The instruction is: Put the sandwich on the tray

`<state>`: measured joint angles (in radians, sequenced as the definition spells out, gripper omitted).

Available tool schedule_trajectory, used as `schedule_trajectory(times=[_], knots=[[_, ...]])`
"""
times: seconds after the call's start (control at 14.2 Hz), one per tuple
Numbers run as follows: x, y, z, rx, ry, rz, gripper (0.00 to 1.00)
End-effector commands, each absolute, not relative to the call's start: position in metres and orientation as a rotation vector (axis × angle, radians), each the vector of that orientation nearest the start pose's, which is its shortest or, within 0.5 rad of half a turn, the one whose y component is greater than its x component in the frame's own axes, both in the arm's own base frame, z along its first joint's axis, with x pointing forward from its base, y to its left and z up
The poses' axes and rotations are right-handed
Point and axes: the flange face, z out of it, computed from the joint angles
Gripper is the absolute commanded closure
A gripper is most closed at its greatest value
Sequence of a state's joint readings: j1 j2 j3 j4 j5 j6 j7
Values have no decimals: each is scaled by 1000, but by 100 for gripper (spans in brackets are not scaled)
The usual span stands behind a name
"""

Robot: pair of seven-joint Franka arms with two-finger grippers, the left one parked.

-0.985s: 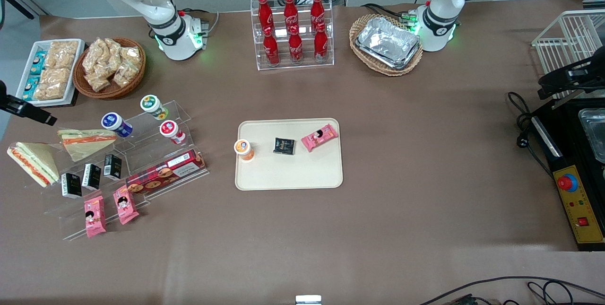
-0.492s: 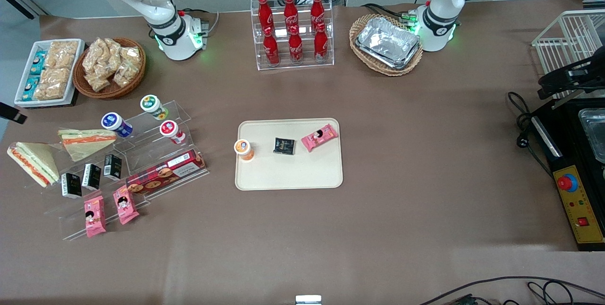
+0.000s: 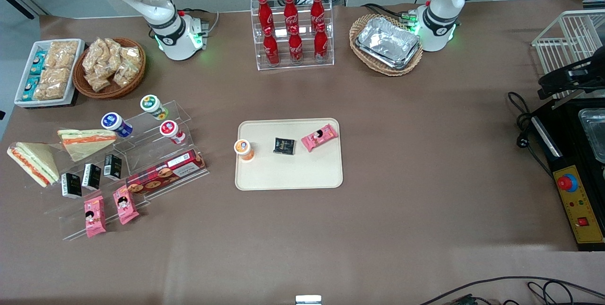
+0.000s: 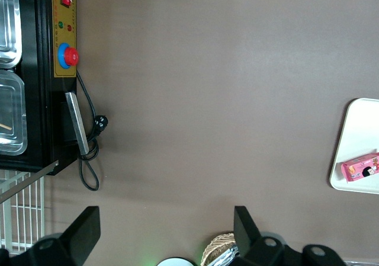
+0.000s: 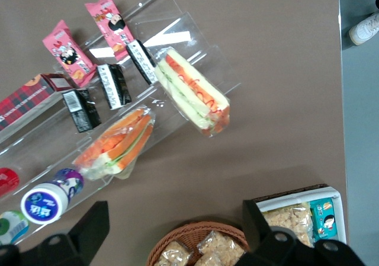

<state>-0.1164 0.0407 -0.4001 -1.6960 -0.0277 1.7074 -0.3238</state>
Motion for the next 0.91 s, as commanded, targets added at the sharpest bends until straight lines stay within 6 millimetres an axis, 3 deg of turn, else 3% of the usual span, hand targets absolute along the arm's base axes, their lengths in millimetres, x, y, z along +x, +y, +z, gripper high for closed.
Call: schedule_trajectory(times=[0.0,0.14,0.35,0.84], knots=[[501,-300,538,-3143,121,28,0],[505,-304,524,-3145,43,57,0],[515,-312,492,-3137,-210,107,0],[513,-309,459,-3076,-443,179,0]])
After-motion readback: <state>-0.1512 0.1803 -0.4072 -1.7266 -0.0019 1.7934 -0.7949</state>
